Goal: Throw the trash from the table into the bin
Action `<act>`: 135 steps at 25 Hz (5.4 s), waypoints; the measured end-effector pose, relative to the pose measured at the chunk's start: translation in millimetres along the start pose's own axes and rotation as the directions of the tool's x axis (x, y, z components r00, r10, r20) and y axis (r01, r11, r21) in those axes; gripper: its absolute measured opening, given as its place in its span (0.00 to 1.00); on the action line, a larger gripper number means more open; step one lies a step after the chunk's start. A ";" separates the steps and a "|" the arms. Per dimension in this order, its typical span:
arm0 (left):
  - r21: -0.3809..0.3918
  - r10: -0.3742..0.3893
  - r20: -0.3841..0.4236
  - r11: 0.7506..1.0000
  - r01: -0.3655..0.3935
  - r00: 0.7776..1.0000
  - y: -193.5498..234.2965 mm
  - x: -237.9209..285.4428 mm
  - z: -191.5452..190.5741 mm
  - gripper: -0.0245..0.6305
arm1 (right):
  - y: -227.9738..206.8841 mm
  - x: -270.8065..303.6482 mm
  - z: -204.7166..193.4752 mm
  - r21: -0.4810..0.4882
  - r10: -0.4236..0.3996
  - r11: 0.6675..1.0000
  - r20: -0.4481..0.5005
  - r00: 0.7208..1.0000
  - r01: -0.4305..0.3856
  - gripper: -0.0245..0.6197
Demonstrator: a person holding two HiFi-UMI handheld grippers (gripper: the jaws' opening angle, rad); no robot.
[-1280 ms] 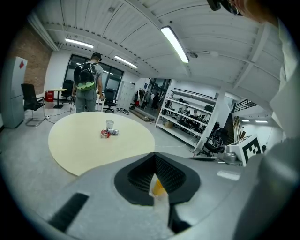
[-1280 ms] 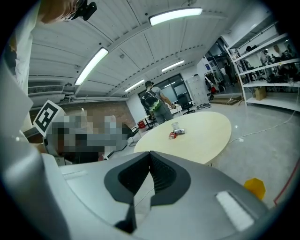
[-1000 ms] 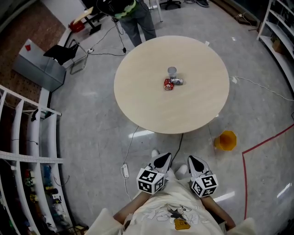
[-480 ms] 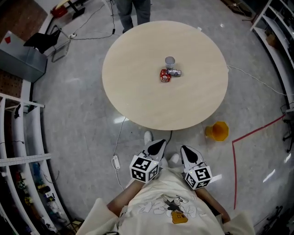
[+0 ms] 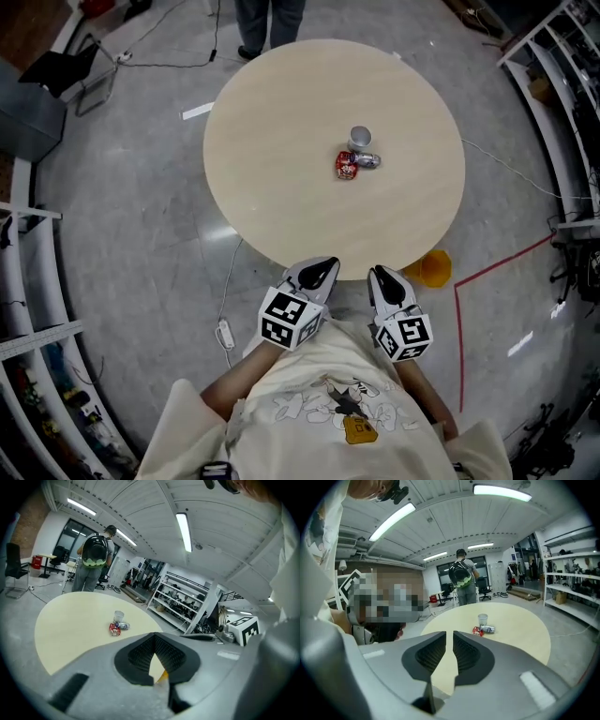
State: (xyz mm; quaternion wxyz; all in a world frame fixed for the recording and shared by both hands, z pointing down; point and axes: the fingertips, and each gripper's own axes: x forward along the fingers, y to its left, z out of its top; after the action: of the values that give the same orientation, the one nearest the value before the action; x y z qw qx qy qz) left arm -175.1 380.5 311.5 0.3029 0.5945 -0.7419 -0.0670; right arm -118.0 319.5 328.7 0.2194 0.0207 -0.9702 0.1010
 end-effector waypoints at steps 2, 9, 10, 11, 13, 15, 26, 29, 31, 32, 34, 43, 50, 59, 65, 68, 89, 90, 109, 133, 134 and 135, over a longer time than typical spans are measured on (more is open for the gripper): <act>-0.001 -0.019 -0.007 1.000 0.019 1.000 11.5 4.2 7.2 0.04 | -0.1 11.4 10.0 -0.061 -0.022 0.998 -0.004 1.000 0.022 0.13; -0.028 -0.026 -0.007 0.999 0.026 1.000 28.5 24.3 17.3 0.04 | -14.0 39.0 16.9 -0.173 -0.019 0.985 -0.071 0.997 0.007 0.17; -0.029 -0.021 -0.002 0.999 0.021 1.000 30.4 25.7 18.9 0.04 | -16.1 42.5 18.7 -0.198 -0.015 0.980 -0.075 0.997 0.000 0.15; -0.027 -0.013 0.005 1.000 0.014 1.000 31.5 27.9 20.8 0.04 | -20.3 45.9 20.8 -0.225 -0.012 0.974 -0.077 0.997 -0.006 0.10; -0.025 0.012 0.022 1.000 -0.011 1.000 31.6 34.5 24.3 0.04 | -32.9 50.5 20.9 -0.265 0.000 0.964 -0.088 0.996 -0.024 0.05; -0.036 0.039 0.035 0.999 -0.038 0.999 30.3 41.4 26.4 0.04 | -42.4 54.4 18.1 -0.276 0.040 0.959 -0.109 0.993 -0.069 0.06; -0.038 0.156 0.033 0.987 -0.155 0.987 20.4 72.0 38.3 0.04 | -83.0 81.6 25.5 -0.400 0.195 0.882 -0.172 0.966 -0.250 0.21; -0.040 0.170 0.021 0.985 -0.169 0.985 17.2 76.9 35.3 0.04 | -92.3 92.8 20.3 -0.439 0.218 0.853 -0.192 0.957 -0.283 0.24; -0.037 0.192 0.028 0.981 -0.191 0.981 15.5 81.5 36.6 0.04 | -104.6 102.7 16.8 -0.451 0.226 0.841 -0.207 0.952 -0.298 0.26; -0.033 0.204 0.033 0.979 -0.203 0.978 14.2 84.7 38.8 0.04 | -112.3 107.6 16.4 -0.450 0.232 0.839 -0.211 0.950 -0.305 0.27; -0.031 0.225 0.039 0.974 -0.224 0.974 10.0 89.8 42.9 0.04 | -126.6 115.1 16.8 -0.448 0.241 0.836 -0.220 0.945 -0.318 0.28; -0.092 0.333 0.052 0.940 -0.327 0.942 -0.5 82.7 40.7 0.04 | -168.9 158.9 15.8 -0.501 0.270 0.780 -0.271 0.924 -0.375 0.31; -0.099 0.386 0.053 0.920 -0.380 0.921 10.8 73.5 44.8 0.04 | -185.1 215.9 7.2 -0.535 0.254 0.746 -0.322 0.912 -0.397 0.33; -0.122 0.425 0.049 0.901 -0.417 0.904 36.5 104.8 48.2 0.04 | -205.3 266.9 -11.7 -0.619 0.181 0.676 -0.386 0.905 -0.399 0.37; -0.131 0.425 0.034 0.899 -0.418 0.904 46.3 127.1 50.9 0.04 | -224.8 300.4 -28.7 -0.685 0.114 0.595 -0.446 0.888 -0.421 0.40; -0.127 0.424 0.021 0.900 -0.418 0.906 47.4 133.4 50.0 0.04 | -234.1 309.6 -36.6 -0.722 0.082 0.539 -0.468 0.880 -0.434 0.43; -0.084 0.349 0.034 0.935 -0.345 0.936 26.3 132.2 58.0 0.04 | -245.7 327.6 -63.1 -0.767 -0.026 0.408 -0.552 0.834 -0.495 0.35; -0.085 0.347 0.039 0.936 -0.343 0.937 26.4 130.9 58.3 0.04 | -244.5 326.0 -60.9 -0.767 -0.027 0.413 -0.549 0.836 -0.491 0.35; -0.068 0.268 0.028 0.962 -0.265 0.963 23.4 97.3 25.7 0.04 | -173.6 235.2 -31.3 -0.625 0.040 0.686 -0.479 0.877 -0.372 0.35; 0.046 -0.054 -0.061 0.997 0.057 0.997 -7.1 99.7 15.4 0.04 | -97.1 114.4 8.4 -0.343 0.033 0.930 -0.273 0.961 -0.130 0.35; 0.051 -0.061 -0.063 0.997 0.064 0.996 -7.0 99.5 15.6 0.04 | -96.6 112.6 8.5 -0.334 0.028 0.935 -0.264 0.964 -0.119 0.35; 0.052 -0.067 -0.064 0.996 0.070 0.996 -6.6 99.4 16.1 0.04 | -96.1 111.2 8.9 -0.325 0.024 0.939 -0.256 0.966 -0.109 0.35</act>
State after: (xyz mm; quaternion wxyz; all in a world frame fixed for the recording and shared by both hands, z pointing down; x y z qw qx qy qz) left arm -189.0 282.8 332.3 0.3070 0.6294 -0.7128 -0.0386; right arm -214.1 224.1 386.6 0.3356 -0.0628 -0.9382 -0.0571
